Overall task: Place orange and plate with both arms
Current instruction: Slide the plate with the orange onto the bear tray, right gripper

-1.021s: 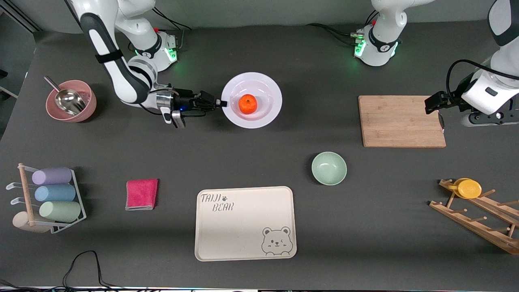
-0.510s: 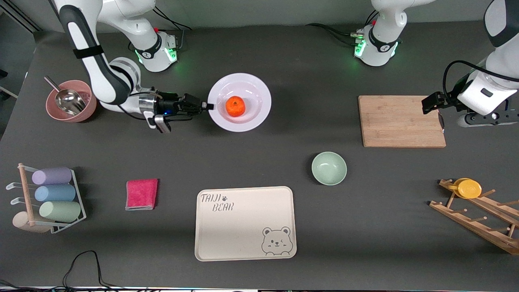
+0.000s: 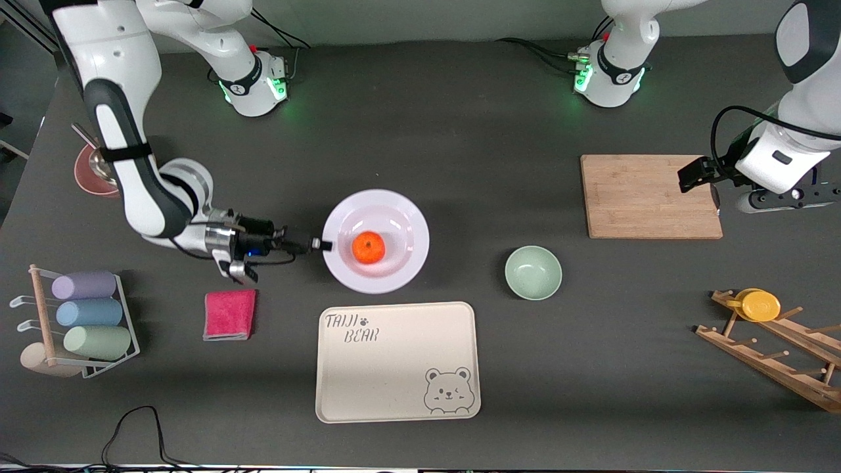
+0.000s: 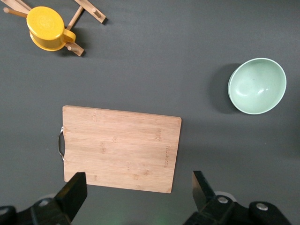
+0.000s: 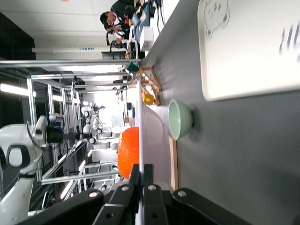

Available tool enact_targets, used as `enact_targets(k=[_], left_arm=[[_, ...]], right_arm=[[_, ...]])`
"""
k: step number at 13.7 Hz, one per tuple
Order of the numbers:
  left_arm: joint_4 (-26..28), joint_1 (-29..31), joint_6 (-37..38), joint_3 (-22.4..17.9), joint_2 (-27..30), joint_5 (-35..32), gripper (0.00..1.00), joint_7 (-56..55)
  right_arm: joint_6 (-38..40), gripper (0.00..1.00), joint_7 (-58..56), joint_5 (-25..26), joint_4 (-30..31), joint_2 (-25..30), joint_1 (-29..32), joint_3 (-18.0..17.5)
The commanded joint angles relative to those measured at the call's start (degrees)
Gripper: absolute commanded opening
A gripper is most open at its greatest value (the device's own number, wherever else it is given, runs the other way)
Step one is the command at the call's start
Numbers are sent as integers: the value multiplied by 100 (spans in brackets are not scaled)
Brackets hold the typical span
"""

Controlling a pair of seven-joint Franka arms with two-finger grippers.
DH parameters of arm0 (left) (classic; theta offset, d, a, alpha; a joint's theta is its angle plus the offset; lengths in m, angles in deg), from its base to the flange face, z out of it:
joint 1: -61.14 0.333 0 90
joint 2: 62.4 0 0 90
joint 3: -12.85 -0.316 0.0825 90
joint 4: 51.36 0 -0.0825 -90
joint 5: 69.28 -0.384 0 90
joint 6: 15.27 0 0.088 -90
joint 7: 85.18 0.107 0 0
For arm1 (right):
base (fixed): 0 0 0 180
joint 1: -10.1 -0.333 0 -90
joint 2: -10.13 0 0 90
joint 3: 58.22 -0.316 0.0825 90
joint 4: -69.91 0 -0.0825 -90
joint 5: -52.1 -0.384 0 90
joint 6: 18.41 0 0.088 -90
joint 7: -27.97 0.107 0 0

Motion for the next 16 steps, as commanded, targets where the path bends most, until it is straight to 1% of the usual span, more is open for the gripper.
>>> enact_targets(k=[1, 3, 5, 8, 14, 16], left_arm=[[34, -86, -64, -32, 16, -103, 100, -154], [43, -112, -55, -32, 8, -94, 100, -171], [43, -138, -63, -32, -1, -95, 100, -172], [43, -130, -64, -32, -19, -103, 100, -154], [43, -130, -20, -32, -1, -68, 100, -136], [43, -112, -46, -41, -10, -68, 100, -136]], right_arm=[[205, 0, 770, 175, -1463, -912, 159, -7], [205, 0, 1123, 175, -2333, -1448, 212, 2], [196, 0, 1335, 166, -3107, -1862, 221, 2], [179, 0, 1301, 122, -4084, -2565, 212, 2], [91, 0, 800, 8, -4745, -3445, 195, 2], [38, 0, 564, -36, -4816, -3656, 195, -7]])
